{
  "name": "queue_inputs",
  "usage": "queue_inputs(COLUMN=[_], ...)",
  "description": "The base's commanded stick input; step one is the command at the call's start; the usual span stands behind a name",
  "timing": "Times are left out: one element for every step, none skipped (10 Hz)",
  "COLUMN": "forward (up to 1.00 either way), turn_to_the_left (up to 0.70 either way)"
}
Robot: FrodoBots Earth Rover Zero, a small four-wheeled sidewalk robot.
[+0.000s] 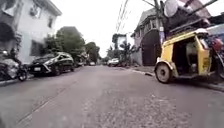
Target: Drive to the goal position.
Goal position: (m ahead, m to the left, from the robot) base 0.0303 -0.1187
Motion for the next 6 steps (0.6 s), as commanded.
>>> queue_inputs(forward=[1.0,1.0,1.0,1.0,1.0,1.0], turn_to_the_left=[0.0,0.0,0.0,0.0,0.0,0.0])
